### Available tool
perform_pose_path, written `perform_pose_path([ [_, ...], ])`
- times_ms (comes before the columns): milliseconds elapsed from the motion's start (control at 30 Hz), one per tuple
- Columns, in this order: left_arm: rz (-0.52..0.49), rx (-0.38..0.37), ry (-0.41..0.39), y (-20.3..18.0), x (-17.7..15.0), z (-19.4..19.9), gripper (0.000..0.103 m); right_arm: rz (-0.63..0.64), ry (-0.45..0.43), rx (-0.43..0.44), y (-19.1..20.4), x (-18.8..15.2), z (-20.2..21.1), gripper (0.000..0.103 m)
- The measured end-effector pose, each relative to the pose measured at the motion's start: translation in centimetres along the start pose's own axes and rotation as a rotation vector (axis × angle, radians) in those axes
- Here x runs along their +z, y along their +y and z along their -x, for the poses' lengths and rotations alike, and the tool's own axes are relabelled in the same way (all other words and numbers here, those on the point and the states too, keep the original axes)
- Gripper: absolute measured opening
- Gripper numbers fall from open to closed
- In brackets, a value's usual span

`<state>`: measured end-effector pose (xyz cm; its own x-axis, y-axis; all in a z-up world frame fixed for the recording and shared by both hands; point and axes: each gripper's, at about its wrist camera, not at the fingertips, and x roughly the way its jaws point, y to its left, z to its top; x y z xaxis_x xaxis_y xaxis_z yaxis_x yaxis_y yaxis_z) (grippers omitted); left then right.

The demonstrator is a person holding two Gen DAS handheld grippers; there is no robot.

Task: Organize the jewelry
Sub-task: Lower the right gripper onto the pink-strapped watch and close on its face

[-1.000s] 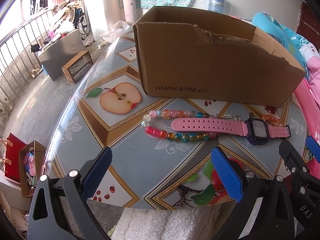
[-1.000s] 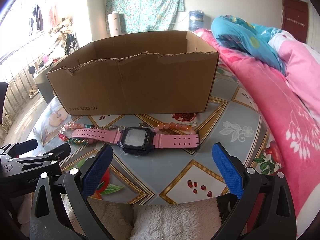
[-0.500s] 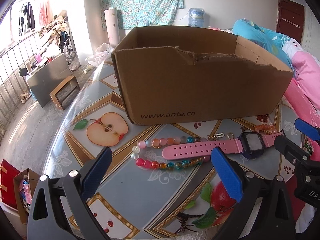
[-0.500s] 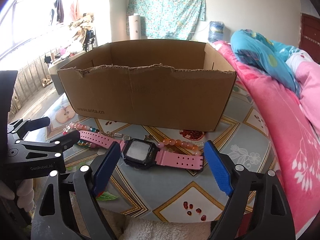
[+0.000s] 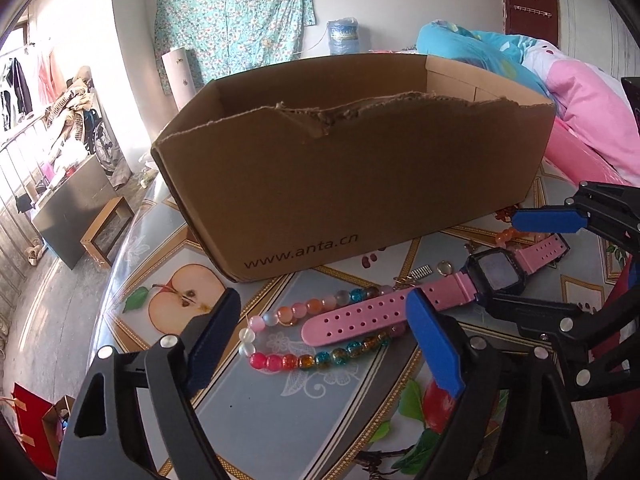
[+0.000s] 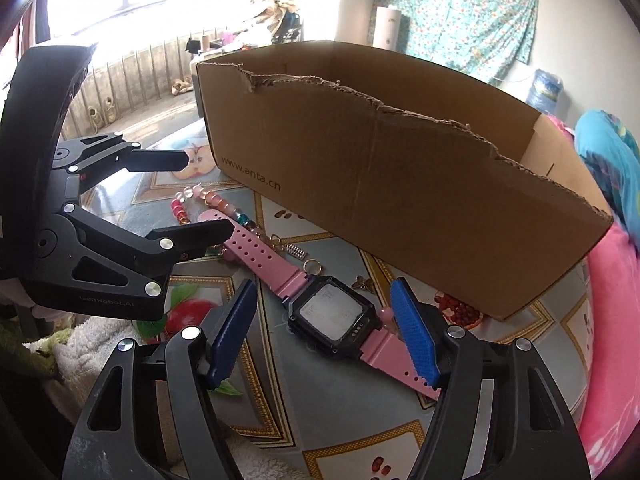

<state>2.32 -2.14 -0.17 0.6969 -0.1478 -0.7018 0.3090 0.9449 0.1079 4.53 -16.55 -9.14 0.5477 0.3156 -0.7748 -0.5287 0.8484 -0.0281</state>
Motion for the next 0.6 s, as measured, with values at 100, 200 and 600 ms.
perform_pose_path([
  [100,-0.006,-0.004,0.010,0.0,-0.1,-0.3,0.080,0.053,0.044,0.021,0.0,0.1,-0.9,0.062],
  [200,-0.011,-0.003,0.018,-0.1,-0.1,-0.5,0.079,0.088,0.087,0.036,0.0,-0.1,-1.5,0.056],
  [600,-0.008,-0.014,0.030,0.1,-0.7,-0.9,0.079,0.126,0.146,0.043,0.3,0.5,-2.4,0.048],
])
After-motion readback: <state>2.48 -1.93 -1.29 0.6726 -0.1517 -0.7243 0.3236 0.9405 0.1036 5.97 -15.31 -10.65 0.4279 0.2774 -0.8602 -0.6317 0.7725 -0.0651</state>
